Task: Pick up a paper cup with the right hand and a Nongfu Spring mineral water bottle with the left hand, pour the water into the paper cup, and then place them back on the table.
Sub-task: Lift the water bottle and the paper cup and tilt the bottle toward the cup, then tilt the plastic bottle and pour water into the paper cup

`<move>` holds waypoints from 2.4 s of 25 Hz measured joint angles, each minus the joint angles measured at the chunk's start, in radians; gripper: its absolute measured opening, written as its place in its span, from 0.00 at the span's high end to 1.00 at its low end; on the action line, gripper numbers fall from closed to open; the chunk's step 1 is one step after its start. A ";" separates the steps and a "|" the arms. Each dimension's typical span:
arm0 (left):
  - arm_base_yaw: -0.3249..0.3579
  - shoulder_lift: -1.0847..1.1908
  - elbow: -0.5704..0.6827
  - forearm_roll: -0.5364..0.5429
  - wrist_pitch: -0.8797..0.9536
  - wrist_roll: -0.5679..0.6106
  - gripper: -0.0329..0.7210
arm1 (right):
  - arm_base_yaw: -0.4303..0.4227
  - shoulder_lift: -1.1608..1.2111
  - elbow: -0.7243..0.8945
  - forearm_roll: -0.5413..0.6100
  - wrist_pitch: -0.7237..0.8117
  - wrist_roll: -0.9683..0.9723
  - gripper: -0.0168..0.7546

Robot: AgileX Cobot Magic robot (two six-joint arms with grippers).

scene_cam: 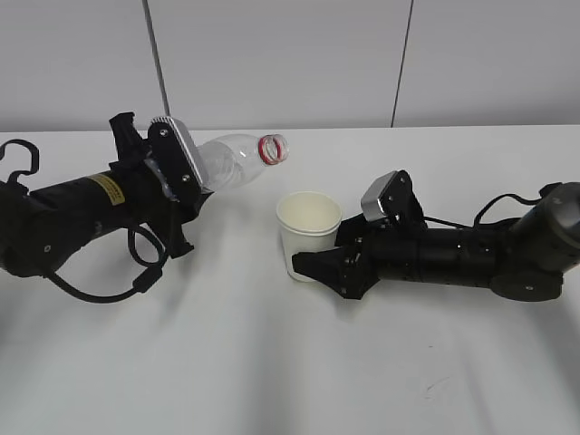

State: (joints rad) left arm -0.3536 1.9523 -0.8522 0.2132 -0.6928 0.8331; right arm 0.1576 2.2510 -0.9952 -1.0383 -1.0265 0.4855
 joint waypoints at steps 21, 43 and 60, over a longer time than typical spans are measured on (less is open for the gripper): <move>-0.024 0.000 0.000 -0.090 0.009 0.296 0.43 | 0.000 0.000 -0.001 0.000 0.000 0.002 0.26; -0.026 0.000 0.000 -0.135 -0.004 0.419 0.43 | 0.000 0.000 -0.001 -0.015 0.005 -0.011 0.26; -0.054 0.000 -0.036 -0.167 -0.008 0.479 0.43 | 0.000 0.000 -0.001 -0.017 0.005 -0.011 0.29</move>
State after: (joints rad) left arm -0.4080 1.9523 -0.8885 0.0457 -0.7008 1.3118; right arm 0.1576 2.2510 -0.9959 -1.0555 -1.0213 0.4744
